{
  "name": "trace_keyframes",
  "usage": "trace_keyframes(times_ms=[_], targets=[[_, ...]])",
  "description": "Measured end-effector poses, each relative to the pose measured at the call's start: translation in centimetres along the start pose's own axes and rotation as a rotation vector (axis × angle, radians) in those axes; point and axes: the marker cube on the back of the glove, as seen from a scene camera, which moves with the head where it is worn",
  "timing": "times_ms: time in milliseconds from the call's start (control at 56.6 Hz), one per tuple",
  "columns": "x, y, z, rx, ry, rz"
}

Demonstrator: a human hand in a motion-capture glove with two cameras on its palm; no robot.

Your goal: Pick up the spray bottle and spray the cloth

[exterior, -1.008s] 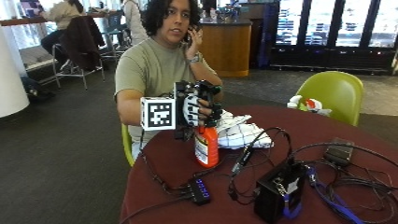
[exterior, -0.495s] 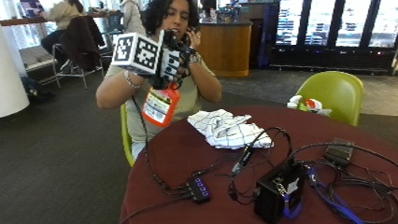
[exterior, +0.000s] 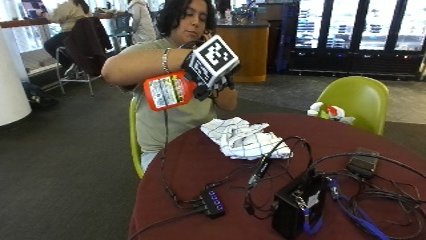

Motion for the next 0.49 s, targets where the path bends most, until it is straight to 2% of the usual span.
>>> trace_keyframes(times_ms=[336, 495], targets=[[1.8, -10.5, 5.5, -0.296, 0.192, 0.293], [3.3, -13.4, 8.0, -0.423, 0.208, 0.358]])
